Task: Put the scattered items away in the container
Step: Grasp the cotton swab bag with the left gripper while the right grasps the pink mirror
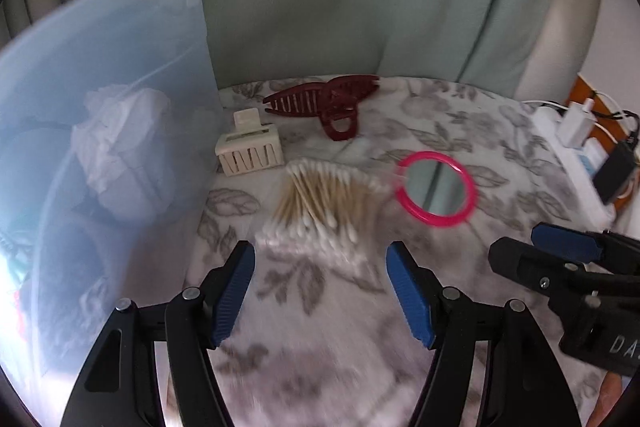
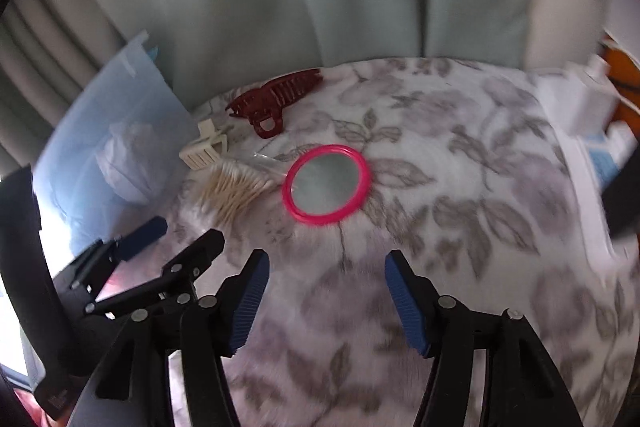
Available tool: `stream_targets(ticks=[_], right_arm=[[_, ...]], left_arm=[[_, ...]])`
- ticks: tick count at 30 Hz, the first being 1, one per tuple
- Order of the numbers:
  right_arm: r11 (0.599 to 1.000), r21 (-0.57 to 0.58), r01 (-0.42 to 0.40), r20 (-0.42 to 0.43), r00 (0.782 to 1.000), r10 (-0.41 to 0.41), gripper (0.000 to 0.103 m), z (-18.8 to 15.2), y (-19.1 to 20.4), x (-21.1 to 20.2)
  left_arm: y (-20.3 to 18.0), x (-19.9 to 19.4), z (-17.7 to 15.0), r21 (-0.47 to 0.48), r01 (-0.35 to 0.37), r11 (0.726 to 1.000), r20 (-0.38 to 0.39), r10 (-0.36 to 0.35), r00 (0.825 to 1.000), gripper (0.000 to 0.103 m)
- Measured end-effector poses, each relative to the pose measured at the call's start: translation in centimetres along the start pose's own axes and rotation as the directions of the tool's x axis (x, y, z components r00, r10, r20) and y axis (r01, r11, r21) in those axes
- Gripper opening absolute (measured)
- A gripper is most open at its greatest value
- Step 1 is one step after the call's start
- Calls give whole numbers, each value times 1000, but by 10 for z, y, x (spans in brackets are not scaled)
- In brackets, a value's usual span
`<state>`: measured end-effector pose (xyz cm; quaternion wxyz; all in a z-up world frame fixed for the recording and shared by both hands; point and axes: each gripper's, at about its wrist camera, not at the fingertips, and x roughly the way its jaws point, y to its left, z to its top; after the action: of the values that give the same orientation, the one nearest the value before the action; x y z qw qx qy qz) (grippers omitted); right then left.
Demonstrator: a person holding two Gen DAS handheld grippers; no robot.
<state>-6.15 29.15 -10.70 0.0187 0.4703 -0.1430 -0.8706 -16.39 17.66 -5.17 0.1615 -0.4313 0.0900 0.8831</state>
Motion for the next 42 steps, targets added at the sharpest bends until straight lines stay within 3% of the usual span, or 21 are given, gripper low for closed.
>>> stream_targets(ticks=[7,10,13,21,33,35,42], right_arm=[[997,-81,5,-20,1000,-6,69,14,3,31],[995,-100,4,-23,1000,-7,69,19,3,40],[989,-150,-15,-28,1000,11,77,23,8,48],[969,-244,-27,-36,999,19,78,36,12,57],[962,-270,50,-82,994,-75,75,48,19,67],[966,-254,50,-82,994,-73,74,47,15,64],[975,-217,48,-81,994,-67,73,40,4,54]], left_arm=[[11,25,-1,-36,28,999,-7,-28,1000,70],[13,32,0,-26,36,999,-5,-36,999,76],[12,36,1,-13,48,999,-1,-48,999,77],[9,40,7,32,45,998,3,-46,999,78],[6,44,13,59,52,997,4,-53,999,78],[5,44,13,60,55,997,6,-56,998,77],[0,39,12,84,66,994,17,-68,998,58]])
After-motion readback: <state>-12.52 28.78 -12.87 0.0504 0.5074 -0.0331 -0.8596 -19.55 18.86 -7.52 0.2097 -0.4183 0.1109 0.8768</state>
